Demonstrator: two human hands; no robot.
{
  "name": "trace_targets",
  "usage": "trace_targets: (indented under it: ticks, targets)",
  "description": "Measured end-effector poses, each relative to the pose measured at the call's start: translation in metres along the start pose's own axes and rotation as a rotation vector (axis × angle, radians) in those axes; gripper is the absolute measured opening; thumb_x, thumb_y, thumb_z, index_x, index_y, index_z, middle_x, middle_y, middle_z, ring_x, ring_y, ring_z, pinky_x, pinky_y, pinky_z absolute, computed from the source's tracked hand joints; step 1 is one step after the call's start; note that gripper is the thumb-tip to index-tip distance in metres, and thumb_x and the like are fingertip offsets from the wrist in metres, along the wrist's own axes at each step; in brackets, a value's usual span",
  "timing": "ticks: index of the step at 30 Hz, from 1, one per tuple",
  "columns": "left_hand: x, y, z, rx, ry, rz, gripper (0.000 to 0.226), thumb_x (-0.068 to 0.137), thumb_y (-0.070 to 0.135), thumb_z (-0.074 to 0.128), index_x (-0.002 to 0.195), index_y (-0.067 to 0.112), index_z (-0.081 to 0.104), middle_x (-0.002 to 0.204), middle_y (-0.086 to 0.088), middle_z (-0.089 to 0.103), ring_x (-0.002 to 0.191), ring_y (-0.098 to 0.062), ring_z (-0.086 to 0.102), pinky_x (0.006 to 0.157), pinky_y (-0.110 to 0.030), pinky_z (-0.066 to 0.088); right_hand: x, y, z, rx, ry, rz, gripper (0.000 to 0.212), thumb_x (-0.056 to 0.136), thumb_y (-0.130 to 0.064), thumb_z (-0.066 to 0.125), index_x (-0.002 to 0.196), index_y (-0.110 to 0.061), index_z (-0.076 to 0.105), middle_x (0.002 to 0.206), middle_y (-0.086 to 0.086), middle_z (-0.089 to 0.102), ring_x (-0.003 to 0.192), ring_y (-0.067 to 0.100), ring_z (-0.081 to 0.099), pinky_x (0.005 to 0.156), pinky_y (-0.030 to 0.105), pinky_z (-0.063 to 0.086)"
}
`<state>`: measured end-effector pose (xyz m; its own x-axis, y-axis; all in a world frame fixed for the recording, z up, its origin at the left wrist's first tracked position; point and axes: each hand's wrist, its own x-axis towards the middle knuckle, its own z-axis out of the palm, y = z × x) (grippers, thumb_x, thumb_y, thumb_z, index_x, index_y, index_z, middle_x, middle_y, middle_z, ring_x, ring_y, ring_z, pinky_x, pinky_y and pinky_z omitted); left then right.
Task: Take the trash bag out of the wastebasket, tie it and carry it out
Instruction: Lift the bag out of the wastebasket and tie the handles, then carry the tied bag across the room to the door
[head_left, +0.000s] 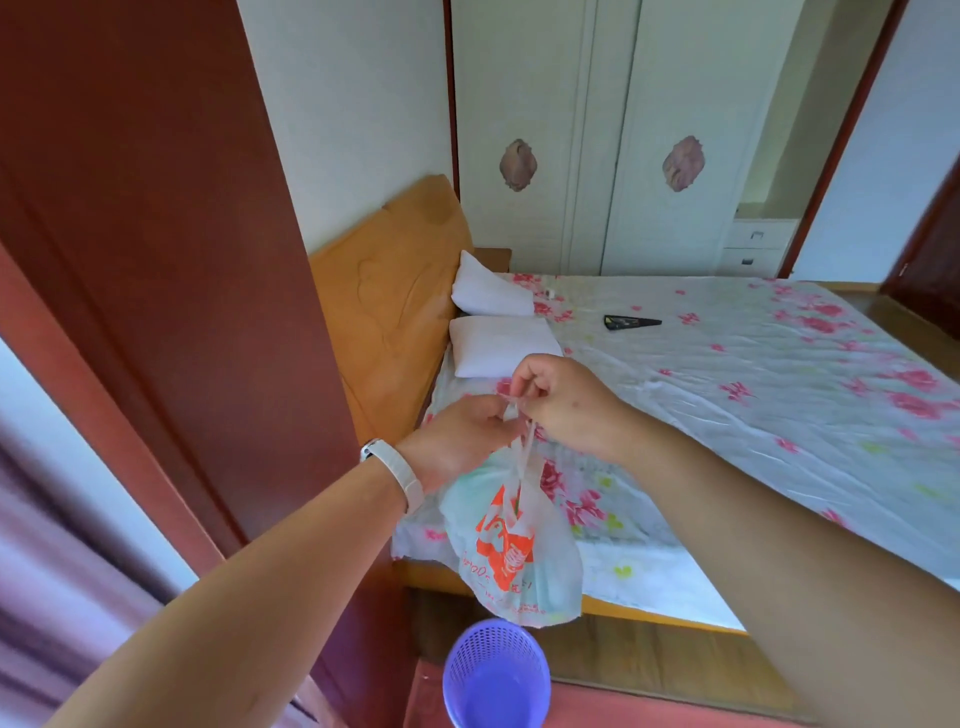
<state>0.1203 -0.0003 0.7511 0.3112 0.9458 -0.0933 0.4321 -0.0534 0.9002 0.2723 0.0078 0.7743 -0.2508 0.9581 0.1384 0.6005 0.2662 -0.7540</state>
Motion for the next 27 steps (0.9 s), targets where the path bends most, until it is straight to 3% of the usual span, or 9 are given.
trace_targets:
  ticks: [2,6,9,12,15,19,22,25,27]
  targets:
    - [0.005,0.000,0.005,0.001,-0.009,0.013,0.020,0.090,0.029,0.058,0.077,0.014,0.054,0.065,0.002,0.044,0.061,-0.012,0.039,0.057,-0.025,0.032,-0.006,0.006,-0.001,-0.057,0.043,0.022,0.033,0.088,0.002,0.056,0.072,-0.027,0.055,0.068,-0.005,0.055,0.058,0.011,0.050,0.058,0.028,0.041]
    - [0.015,0.009,0.014,-0.203,-0.078,0.051,0.022,0.085,0.025,0.056,0.069,0.010,0.060,0.084,-0.015,0.059,0.086,-0.027,0.055,0.086,-0.043,0.047,-0.020,0.018,-0.007,-0.066,0.165,0.086,0.023,0.089,-0.005,0.058,0.078,-0.025,0.056,0.070,-0.004,0.057,0.062,0.014,0.052,0.059,0.030,0.041]
    - [0.019,0.022,0.026,-0.326,-0.098,0.058,0.027,0.094,0.013,0.051,0.067,0.009,0.057,0.078,-0.016,0.057,0.077,-0.026,0.055,0.063,-0.023,0.049,-0.032,0.030,-0.007,-0.053,0.202,0.144,0.007,0.090,-0.009,0.057,0.086,-0.012,0.061,0.078,0.008,0.064,0.072,0.029,0.060,0.070,0.040,0.051]
    - [0.022,0.033,0.037,-0.352,-0.129,0.063,0.031,0.095,0.012,0.050,0.064,0.008,0.053,0.071,-0.012,0.054,0.070,-0.024,0.055,0.057,-0.021,0.048,-0.049,0.040,-0.010,0.091,0.262,0.190,0.012,0.091,-0.010,0.059,0.079,-0.010,0.063,0.083,0.017,0.071,0.080,0.040,0.066,0.083,0.053,0.056]
    - [0.021,0.040,0.053,-0.343,-0.160,0.065,0.032,0.094,0.010,0.052,0.062,0.009,0.055,0.064,-0.007,0.054,0.059,-0.015,0.056,0.053,-0.016,0.047,-0.067,0.048,-0.021,0.227,0.302,0.212,0.024,0.088,-0.001,0.060,0.071,-0.018,0.063,0.075,0.007,0.069,0.067,0.020,0.064,0.074,0.043,0.055]
    - [0.016,0.055,0.078,-0.335,-0.205,0.088,0.029,0.091,0.015,0.056,0.063,0.010,0.058,0.064,-0.006,0.055,0.057,-0.015,0.058,0.058,-0.020,0.046,-0.092,0.053,-0.040,0.348,0.291,0.223,0.022,0.090,0.003,0.060,0.076,-0.013,0.066,0.075,0.005,0.069,0.060,0.002,0.065,0.060,0.013,0.049]
    - [0.013,0.076,0.099,-0.334,-0.248,0.091,0.023,0.087,0.019,0.058,0.066,0.009,0.057,0.067,-0.009,0.056,0.067,-0.026,0.056,0.071,-0.032,0.044,-0.117,0.068,-0.055,0.400,0.320,0.260,0.016,0.092,-0.006,0.061,0.081,-0.016,0.067,0.078,0.001,0.071,0.063,0.005,0.066,0.063,0.019,0.052]
    - [0.012,0.107,0.125,-0.364,-0.269,0.115,0.016,0.091,0.012,0.055,0.078,0.004,0.054,0.071,-0.009,0.056,0.062,-0.020,0.055,0.059,-0.024,0.046,-0.151,0.098,-0.070,0.496,0.335,0.346,0.009,0.094,-0.014,0.061,0.090,-0.018,0.067,0.092,0.007,0.073,0.077,0.015,0.069,0.068,0.022,0.054]
    - [0.013,0.131,0.148,-0.402,-0.271,0.122,0.008,0.090,0.009,0.056,0.087,0.004,0.051,0.073,-0.008,0.057,0.063,-0.018,0.056,0.063,-0.024,0.047,-0.175,0.122,-0.081,0.514,0.320,0.402,0.007,0.093,-0.021,0.063,0.098,-0.022,0.068,0.106,0.005,0.073,0.095,0.019,0.069,0.081,0.028,0.052]
